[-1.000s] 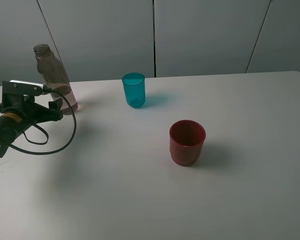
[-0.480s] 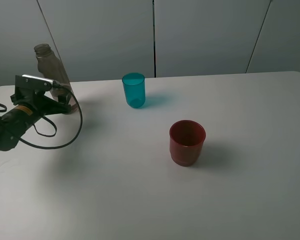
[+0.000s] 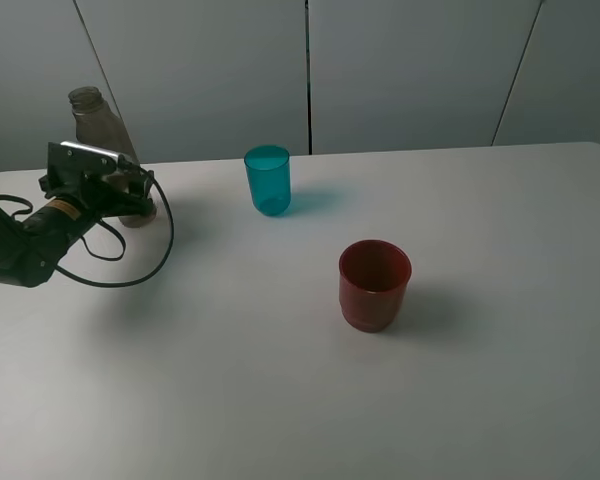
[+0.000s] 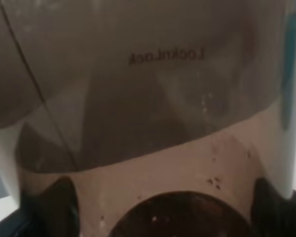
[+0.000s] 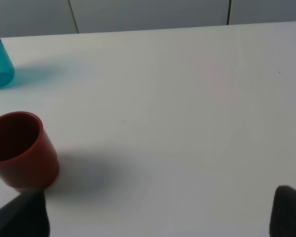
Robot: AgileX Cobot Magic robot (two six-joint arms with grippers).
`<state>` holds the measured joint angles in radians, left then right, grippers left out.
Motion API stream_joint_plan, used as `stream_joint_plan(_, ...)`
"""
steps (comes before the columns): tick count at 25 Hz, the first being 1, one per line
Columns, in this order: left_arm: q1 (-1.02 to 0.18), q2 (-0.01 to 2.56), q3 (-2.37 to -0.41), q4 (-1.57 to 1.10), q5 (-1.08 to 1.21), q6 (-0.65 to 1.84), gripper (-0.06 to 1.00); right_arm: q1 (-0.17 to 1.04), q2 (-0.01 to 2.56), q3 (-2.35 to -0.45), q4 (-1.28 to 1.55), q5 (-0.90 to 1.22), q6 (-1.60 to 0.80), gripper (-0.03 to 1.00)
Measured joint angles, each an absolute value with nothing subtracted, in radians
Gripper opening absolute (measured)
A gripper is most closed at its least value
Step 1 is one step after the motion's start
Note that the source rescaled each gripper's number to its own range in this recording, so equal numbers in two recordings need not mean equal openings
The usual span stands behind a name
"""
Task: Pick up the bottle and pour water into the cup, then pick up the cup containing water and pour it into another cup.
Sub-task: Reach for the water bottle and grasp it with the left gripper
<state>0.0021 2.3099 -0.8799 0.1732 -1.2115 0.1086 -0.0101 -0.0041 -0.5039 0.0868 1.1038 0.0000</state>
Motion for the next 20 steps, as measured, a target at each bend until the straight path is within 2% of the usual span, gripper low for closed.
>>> stream_joint_plan(20, 0.002, 2.316, -0.896, 0.177, -1.211, 0.109, 0.99, -0.010, -0.004, -0.504, 0.087, 1.104, -0.007, 0.76)
